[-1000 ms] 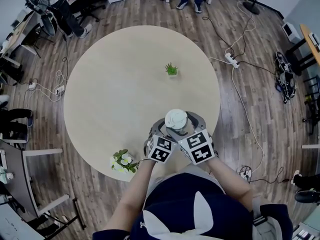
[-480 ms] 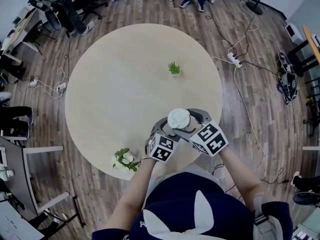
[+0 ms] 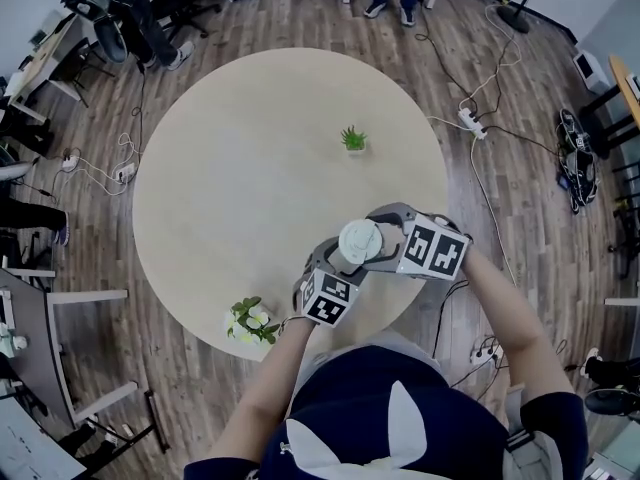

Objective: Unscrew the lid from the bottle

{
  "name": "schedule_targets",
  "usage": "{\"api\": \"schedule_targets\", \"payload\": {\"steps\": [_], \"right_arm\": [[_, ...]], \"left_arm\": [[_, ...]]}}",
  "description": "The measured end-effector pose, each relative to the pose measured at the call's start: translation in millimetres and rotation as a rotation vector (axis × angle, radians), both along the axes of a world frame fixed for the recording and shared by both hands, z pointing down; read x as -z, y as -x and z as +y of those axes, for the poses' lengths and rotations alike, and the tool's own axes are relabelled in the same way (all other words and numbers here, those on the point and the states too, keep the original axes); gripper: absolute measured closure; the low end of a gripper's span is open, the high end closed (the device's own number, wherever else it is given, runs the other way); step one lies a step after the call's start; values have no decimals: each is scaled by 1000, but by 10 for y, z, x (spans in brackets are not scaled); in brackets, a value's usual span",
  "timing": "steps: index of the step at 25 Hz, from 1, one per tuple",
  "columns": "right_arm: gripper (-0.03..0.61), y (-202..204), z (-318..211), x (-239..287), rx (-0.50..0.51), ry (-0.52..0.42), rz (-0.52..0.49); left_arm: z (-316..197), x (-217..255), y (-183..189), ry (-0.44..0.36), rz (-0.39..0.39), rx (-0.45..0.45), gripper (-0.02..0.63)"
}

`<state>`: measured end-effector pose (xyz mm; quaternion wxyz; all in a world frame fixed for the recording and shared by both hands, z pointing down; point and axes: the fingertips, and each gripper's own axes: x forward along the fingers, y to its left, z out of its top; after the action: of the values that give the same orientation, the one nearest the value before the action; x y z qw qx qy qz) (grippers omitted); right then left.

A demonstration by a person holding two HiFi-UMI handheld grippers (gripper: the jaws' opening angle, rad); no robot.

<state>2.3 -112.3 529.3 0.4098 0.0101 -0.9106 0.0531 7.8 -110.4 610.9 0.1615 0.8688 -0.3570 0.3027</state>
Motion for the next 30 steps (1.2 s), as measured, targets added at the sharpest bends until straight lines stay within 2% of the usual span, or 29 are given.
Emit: {"api": "schedule_targets", "payload": {"steps": [5,8,10,12,16,20,23,26,30], "right_arm": [[215,-40,7,-14,113,-4,79],[213,-39,13,-19,97,7,113],[194,-40,6,6,32,10,80],[146,-14,-17,93,-65,19,-17],[140,82,-121,287,-347,35,-221],[155,110,-185,248,-609,-9,-265],[164,127,-206,171,-758,8,-283],[177,119,-226,131,-843,-21,-263],[190,134,-233,116,-820,-63,-216]], "left_arm": [[-5,12,-4,0,-2,3,290],[-4,7,9,3,-3,7,290],[1,-2,6,7,-3,8,290],[6,-6,2,9,-4,8,290],[9,-9,29,10,-7,9,290],[12,-12,17,10,-8,12,290],[9,-20,5,11,-9,17,290],[11,-19,-2,11,-8,20,290],[7,-24,7,14,-9,18,290]]}}
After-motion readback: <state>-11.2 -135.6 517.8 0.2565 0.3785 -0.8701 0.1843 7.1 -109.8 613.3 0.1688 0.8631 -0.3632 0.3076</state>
